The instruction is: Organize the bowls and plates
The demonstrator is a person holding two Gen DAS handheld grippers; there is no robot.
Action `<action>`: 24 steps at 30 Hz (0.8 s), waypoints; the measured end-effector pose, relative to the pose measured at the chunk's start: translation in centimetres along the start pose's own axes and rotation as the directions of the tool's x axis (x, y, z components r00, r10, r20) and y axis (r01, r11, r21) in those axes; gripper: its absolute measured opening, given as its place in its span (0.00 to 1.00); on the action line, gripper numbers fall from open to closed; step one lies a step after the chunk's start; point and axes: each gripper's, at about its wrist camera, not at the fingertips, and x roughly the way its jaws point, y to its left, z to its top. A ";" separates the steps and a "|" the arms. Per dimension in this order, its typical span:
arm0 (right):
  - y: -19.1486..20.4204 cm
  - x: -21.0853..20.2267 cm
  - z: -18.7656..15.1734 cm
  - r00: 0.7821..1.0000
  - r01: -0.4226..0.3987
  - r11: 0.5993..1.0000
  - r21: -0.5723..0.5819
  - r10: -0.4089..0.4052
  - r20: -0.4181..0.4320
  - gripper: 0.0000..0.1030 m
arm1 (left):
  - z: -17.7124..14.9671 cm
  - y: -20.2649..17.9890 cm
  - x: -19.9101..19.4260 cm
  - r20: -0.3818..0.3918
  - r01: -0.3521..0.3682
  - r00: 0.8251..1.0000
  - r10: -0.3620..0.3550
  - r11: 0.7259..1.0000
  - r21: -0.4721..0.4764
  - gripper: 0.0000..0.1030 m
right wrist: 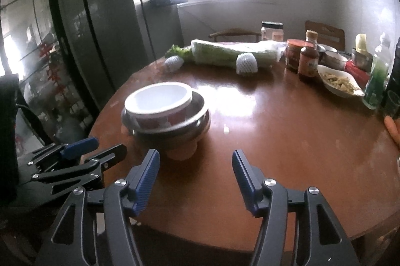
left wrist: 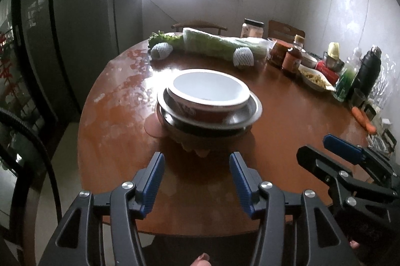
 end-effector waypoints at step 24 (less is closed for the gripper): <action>-0.1 0.5 -1.1 0.999 0.011 1.000 -0.004 -0.011 -0.036 0.61 | -0.8 -0.5 0.3 -0.025 -0.037 0.999 0.038 0.999 0.020 0.52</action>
